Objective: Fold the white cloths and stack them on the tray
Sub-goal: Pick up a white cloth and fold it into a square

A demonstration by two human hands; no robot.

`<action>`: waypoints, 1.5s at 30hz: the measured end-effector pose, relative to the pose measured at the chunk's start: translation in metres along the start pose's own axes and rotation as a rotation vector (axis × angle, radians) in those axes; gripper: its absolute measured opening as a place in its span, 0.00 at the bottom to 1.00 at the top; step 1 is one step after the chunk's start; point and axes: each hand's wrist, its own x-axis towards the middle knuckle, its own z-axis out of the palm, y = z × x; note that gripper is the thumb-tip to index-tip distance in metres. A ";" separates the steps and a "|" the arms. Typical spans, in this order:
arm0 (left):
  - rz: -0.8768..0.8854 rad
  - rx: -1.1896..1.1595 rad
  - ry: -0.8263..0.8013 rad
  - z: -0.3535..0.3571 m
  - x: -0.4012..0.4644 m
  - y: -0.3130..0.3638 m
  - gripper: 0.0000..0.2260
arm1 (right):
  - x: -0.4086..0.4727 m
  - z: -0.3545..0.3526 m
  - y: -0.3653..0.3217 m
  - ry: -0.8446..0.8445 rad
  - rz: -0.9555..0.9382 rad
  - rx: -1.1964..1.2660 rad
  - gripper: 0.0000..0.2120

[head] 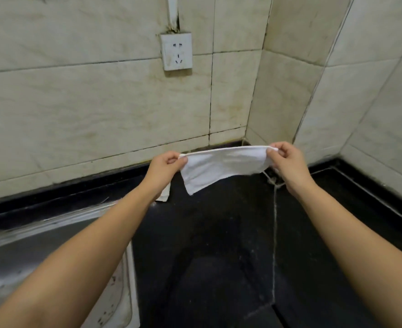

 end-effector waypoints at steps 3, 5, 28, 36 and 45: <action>-0.052 0.041 -0.155 0.012 -0.040 -0.033 0.09 | -0.039 -0.016 0.037 -0.069 0.045 -0.106 0.08; -0.133 0.084 -0.260 0.024 -0.068 -0.063 0.08 | -0.068 -0.027 0.070 -0.159 0.118 -0.180 0.08; -0.409 0.861 -0.112 0.083 -0.094 -0.164 0.05 | -0.040 0.043 0.176 -0.502 0.230 -1.018 0.11; -0.496 0.921 0.041 0.094 -0.147 -0.165 0.26 | -0.056 0.143 0.137 -0.970 -0.129 -0.957 0.17; -0.486 0.861 -0.013 0.095 -0.165 -0.167 0.27 | -0.080 0.171 0.119 -1.095 -0.026 -0.921 0.11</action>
